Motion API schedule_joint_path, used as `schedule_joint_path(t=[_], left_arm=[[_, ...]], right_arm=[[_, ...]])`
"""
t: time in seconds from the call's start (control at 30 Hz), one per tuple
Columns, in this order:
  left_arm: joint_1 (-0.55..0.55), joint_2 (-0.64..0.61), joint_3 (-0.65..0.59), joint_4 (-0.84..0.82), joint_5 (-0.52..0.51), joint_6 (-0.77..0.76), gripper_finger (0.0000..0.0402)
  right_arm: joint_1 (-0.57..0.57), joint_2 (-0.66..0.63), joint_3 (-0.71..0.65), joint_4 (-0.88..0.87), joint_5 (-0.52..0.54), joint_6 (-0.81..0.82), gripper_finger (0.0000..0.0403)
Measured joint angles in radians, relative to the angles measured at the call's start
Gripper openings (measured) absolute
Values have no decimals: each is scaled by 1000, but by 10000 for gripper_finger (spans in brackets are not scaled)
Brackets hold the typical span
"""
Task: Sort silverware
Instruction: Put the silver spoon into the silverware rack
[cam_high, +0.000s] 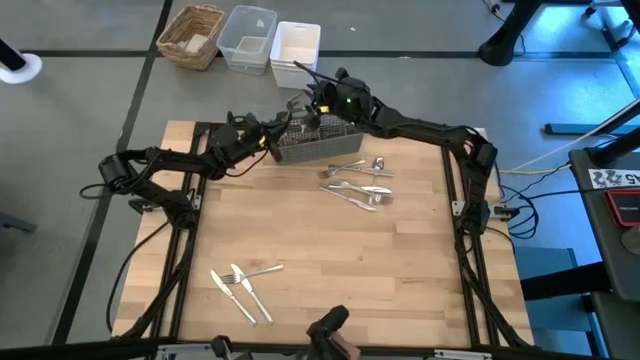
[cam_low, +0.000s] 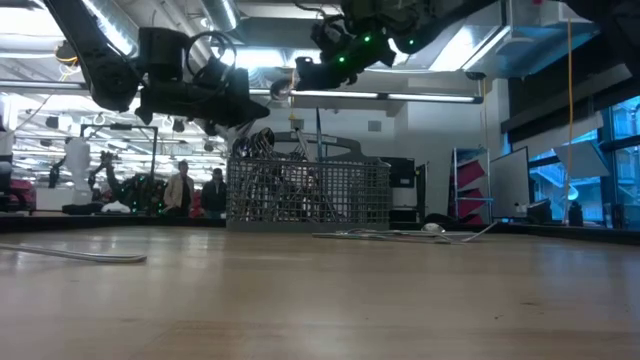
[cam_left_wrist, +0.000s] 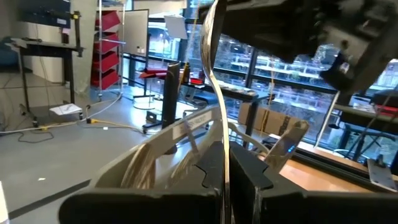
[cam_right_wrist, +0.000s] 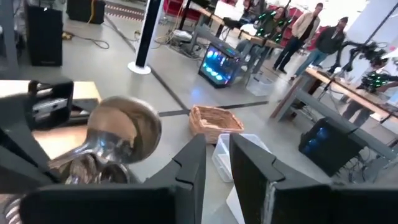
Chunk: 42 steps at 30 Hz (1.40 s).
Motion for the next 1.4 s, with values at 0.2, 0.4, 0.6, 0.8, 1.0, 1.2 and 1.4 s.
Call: schedule_joint_path(t=[0.2, 0.4, 0.6, 0.8, 1.0, 1.2, 1.4], left_arm=[[-5, 0, 0, -3, 0, 1, 0], [7, 0, 0, -10, 2, 12, 0], [9, 0, 0, -57, 3, 40, 0], [9, 1, -1, -110, -1, 103, 6], [11, 0, 0, -159, -17, 201, 6], [11, 0, 0, -258, -18, 184, 19], [10, -3, 2, -320, -17, 73, 51]], right_arm=[[7, 42, 0, 49, -27, 25, 73], [19, 43, 0, 73, -44, 27, 73], [33, 50, 0, 96, -95, 28, 70], [48, 70, 1, 95, -119, 27, 45], [56, 96, 0, 91, -154, 24, 19], [62, 103, 0, 63, -176, 20, 4], [61, 105, 0, 60, -174, 19, 15]])
